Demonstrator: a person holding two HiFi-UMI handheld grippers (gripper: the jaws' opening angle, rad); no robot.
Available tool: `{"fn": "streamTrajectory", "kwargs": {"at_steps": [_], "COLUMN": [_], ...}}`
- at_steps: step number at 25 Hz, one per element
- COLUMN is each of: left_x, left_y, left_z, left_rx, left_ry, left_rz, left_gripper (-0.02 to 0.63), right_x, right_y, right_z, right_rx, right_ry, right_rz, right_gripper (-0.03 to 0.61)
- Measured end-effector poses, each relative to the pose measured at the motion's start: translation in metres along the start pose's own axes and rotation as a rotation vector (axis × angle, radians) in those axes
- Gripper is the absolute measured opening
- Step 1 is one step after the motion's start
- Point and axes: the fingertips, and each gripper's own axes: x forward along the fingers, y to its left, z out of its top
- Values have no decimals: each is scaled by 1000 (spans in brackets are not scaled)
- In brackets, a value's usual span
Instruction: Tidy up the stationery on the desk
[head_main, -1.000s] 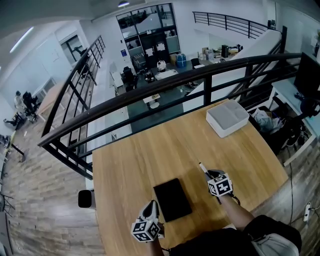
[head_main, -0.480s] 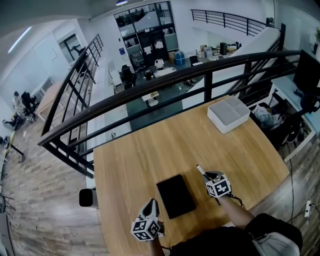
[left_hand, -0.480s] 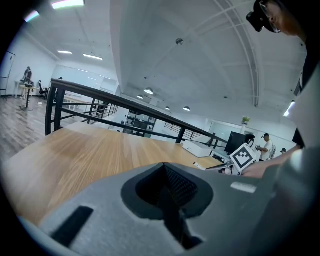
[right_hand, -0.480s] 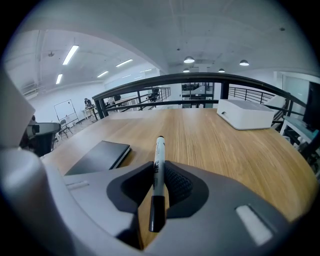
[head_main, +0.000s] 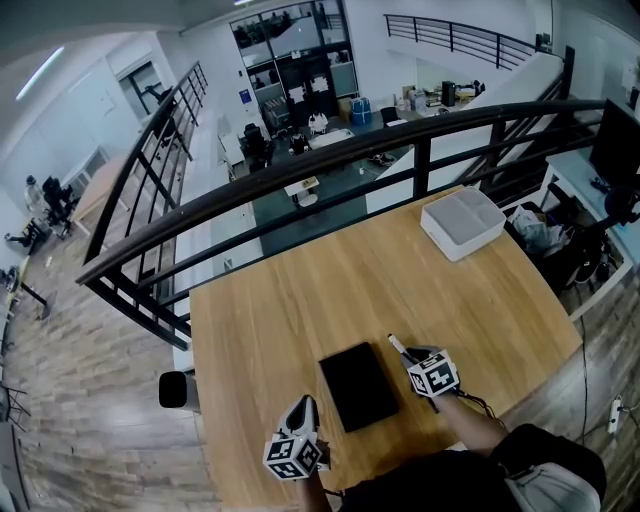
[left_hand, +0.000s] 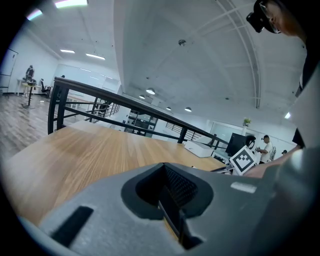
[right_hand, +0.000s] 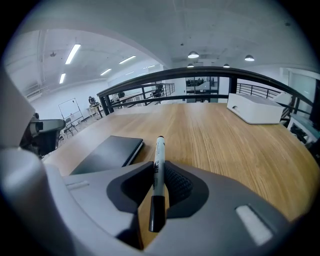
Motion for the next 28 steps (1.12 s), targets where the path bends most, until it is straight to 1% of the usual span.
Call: {"fn": "streamTrajectory", "kwargs": {"at_steps": [10, 22, 28], "left_x": [-11, -15, -15], "left_y": [13, 21, 21], "left_z": [-3, -7, -8], "left_rx": [-14, -29, -30], "left_ry": [-5, -2, -10], "left_rz": [20, 40, 38], "left_gripper": [-3, -3, -3], "right_x": [14, 26, 28], "right_y": [23, 36, 42], "right_z": [-10, -22, -27], "right_rx": [-1, 9, -5], "right_ry": [42, 91, 116], "right_rz": [42, 78, 101], "right_gripper": [80, 81, 81]}}
